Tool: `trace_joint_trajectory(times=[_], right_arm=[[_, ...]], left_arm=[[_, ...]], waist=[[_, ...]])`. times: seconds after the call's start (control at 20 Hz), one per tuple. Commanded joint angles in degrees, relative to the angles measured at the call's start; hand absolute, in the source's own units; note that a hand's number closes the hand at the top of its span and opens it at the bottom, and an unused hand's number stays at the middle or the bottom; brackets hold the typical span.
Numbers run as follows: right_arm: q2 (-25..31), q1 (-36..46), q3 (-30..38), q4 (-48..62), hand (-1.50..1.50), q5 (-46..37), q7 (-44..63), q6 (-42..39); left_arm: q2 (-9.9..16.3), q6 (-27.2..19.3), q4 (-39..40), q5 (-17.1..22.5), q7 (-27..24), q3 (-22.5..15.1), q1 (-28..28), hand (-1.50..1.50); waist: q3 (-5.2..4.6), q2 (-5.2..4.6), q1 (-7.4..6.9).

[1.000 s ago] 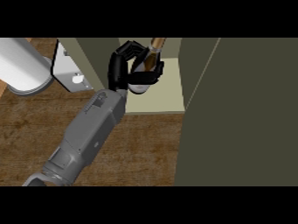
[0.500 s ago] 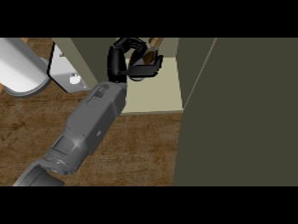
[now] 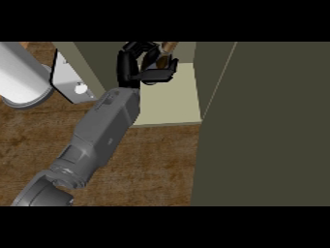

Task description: Pick up the wine, place it into the cabinet and close the cabinet

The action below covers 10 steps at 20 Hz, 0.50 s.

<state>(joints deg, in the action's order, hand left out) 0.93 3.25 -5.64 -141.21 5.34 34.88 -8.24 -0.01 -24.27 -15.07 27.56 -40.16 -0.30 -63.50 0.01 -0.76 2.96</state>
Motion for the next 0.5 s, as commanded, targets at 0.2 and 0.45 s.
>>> trace_joint_trajectory(times=[0.2, 0.45], right_arm=[[-0.9, -2.6, -3.9, -5.7, -1.50, 1.8, -0.3, 0.7], [0.2, -1.5, 0.1, -2.9, -1.50, 3.5, -0.8, -0.9]], left_arm=[[0.6, 2.1, 4.2, 2.4, -1.3, 4.3, -2.2, 1.50], [3.0, 5.5, 6.2, 1.3, -3.1, 4.1, -0.2, 1.50]], waist=[[-0.06, -0.68, 1.63], [-0.03, -0.58, 0.67]])
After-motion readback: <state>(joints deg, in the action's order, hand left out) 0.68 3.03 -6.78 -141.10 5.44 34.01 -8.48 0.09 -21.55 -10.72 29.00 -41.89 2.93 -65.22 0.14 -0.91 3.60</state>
